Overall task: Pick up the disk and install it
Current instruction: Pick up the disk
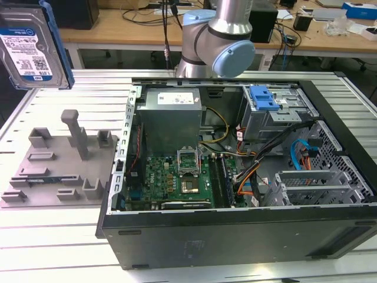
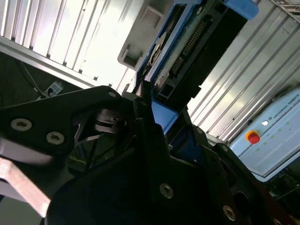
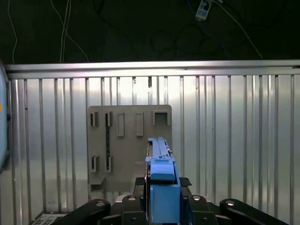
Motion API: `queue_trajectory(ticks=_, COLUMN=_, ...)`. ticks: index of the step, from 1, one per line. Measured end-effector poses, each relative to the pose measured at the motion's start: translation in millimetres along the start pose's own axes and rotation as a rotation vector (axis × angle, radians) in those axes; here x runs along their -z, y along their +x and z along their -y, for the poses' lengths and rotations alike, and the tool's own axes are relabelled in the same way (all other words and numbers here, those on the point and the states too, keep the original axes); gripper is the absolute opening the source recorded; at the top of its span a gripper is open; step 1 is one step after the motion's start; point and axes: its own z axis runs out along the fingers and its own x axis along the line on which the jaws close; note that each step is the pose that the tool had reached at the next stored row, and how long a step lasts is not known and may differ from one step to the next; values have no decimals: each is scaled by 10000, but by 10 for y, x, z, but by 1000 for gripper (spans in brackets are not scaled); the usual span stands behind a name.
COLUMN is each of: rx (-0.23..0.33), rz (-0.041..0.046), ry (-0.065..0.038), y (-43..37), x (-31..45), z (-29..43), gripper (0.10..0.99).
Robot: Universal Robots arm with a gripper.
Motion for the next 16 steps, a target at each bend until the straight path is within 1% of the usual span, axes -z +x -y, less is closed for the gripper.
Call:
queue_trajectory(ticks=1, rx=-2, rz=0, ry=-1, y=26, x=1, z=54, gripper=365)
queue_trajectory(ticks=5, rx=0, rz=0, ry=-3, y=75, x=2, z=162, gripper=365)
queue_trajectory(ticks=6, rx=-2, rz=0, ry=-3, y=94, x=3, z=203, gripper=365)
queue_trajectory(ticks=8, rx=0, rz=1, ry=-6, y=146, x=5, z=326, gripper=365)
queue_trajectory(ticks=14, rx=0, rz=0, ry=-9, y=222, x=8, z=503, gripper=365)
queue_trajectory(ticks=15, rx=-1, rz=0, ry=-10, y=249, x=9, z=567, gripper=365)
queue_trajectory(ticks=16, rx=0, rz=0, ry=-11, y=266, x=9, z=608, gripper=365)
